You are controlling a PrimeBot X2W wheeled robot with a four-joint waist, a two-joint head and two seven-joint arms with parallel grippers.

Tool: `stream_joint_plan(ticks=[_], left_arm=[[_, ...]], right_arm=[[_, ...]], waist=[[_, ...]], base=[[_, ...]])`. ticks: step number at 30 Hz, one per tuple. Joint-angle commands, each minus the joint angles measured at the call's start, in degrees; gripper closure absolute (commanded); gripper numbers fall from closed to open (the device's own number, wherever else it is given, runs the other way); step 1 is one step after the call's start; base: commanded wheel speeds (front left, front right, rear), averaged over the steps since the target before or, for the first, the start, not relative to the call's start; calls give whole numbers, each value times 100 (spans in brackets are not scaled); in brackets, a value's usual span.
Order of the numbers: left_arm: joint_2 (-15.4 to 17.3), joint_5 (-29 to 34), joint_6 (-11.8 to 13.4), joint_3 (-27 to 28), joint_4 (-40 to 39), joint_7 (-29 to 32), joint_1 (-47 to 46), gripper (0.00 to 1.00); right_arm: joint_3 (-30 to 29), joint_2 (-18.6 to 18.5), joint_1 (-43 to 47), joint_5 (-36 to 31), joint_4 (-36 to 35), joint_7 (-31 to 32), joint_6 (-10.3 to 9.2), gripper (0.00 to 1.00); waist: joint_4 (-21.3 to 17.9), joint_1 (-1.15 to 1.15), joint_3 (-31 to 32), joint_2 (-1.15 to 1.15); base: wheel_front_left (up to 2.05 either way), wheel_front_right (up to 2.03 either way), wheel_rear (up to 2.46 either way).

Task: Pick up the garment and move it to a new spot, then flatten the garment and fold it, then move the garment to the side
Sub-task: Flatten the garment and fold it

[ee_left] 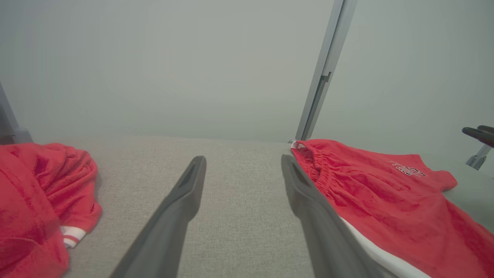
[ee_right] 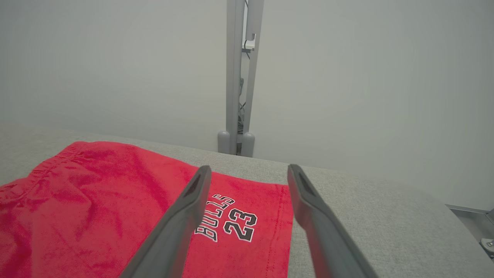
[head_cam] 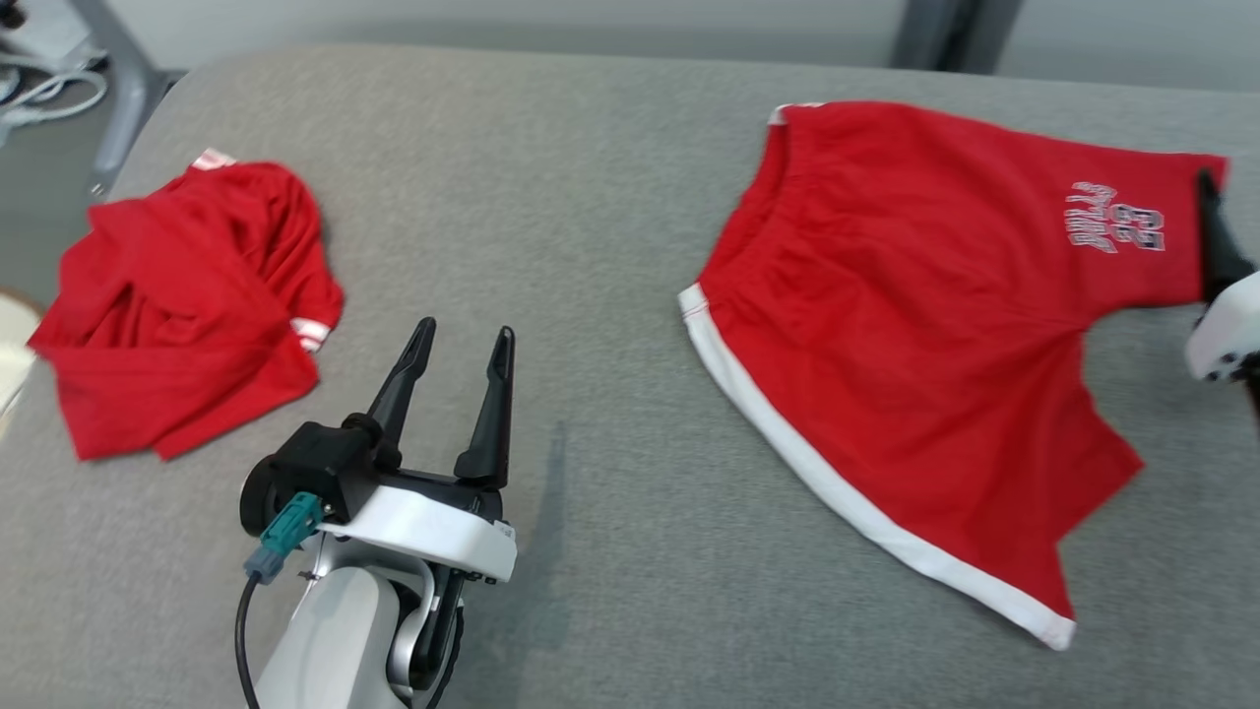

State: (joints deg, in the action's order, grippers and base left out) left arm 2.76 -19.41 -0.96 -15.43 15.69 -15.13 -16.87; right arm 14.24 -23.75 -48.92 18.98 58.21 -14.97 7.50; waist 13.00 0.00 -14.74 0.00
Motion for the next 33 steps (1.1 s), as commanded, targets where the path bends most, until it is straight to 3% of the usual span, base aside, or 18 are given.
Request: stream_joint_plan(ticks=[1,8,15,20,28,33], left_arm=[[22,-22,-22,42,37,-3,-5,0],[24,-58,-59,292,235,-3,137,0],[24,-142,-95,422,547,-3,183,0],[24,-188,-101,476,883,-3,59,0],[23,-387,-73,419,1696,91,-335,0],[21,-879,-170,375,2292,393,-883,0]], right_arm=[[-22,19,249,82,-202,-24,-2,0],[-297,450,1769,383,-1930,-28,-2,0],[-529,1064,2992,392,-3083,-28,-1,0],[-522,1307,3359,281,-3407,-29,-2,0],[-501,1384,3413,235,-3620,-29,-2,0],[-419,1422,3387,208,-3742,-29,-2,0]], waist=[[-304,0,263,0],[-890,0,622,0],[-1324,0,701,0],[-1575,0,636,0],[-1875,0,470,0],[-2127,0,271,0]], base=[[0,0,0],[0,0,0],[0,0,0],[0,0,0],[0,0,0],[0,0,0]])
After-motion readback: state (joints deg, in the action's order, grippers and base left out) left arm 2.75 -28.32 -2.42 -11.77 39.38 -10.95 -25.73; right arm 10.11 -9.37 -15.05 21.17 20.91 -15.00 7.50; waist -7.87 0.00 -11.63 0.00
